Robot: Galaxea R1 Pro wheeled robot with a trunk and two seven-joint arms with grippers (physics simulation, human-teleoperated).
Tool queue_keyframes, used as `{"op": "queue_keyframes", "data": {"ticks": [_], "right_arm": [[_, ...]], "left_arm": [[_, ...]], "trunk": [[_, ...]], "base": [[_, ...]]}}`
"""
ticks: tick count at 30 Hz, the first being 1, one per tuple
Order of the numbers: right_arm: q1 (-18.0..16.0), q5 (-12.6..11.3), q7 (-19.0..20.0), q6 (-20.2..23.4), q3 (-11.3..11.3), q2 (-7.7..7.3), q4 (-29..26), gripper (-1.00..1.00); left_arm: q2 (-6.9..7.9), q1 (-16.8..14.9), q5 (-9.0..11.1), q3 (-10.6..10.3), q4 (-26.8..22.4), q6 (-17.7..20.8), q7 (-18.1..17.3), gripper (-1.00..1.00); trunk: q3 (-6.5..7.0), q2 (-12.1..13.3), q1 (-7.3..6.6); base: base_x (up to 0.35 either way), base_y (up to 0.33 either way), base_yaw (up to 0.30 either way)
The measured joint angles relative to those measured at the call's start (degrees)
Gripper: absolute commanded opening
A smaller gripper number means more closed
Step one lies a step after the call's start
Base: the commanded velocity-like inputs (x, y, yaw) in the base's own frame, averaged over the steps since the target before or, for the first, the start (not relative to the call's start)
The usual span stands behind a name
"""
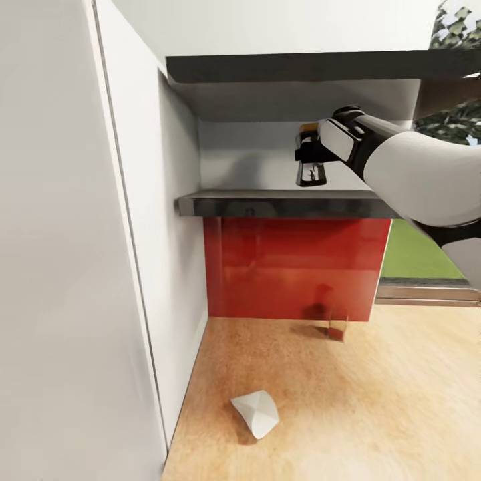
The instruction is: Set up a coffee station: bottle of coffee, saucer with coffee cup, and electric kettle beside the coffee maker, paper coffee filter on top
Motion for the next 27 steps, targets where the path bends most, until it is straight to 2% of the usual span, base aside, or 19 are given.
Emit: {"op": "queue_keyframes", "data": {"ticks": [27], "right_arm": [[0.5,-0.1,0.2,0.0,-0.1,-0.39,0.0,-1.00]], "left_arm": [[0.06,0.0,0.0,0.0,-0.1,0.0,0.0,1.00]], "trunk": [[0.00,0.0,0.00]], "base": [[-0.323,0.000,0.000]]}}
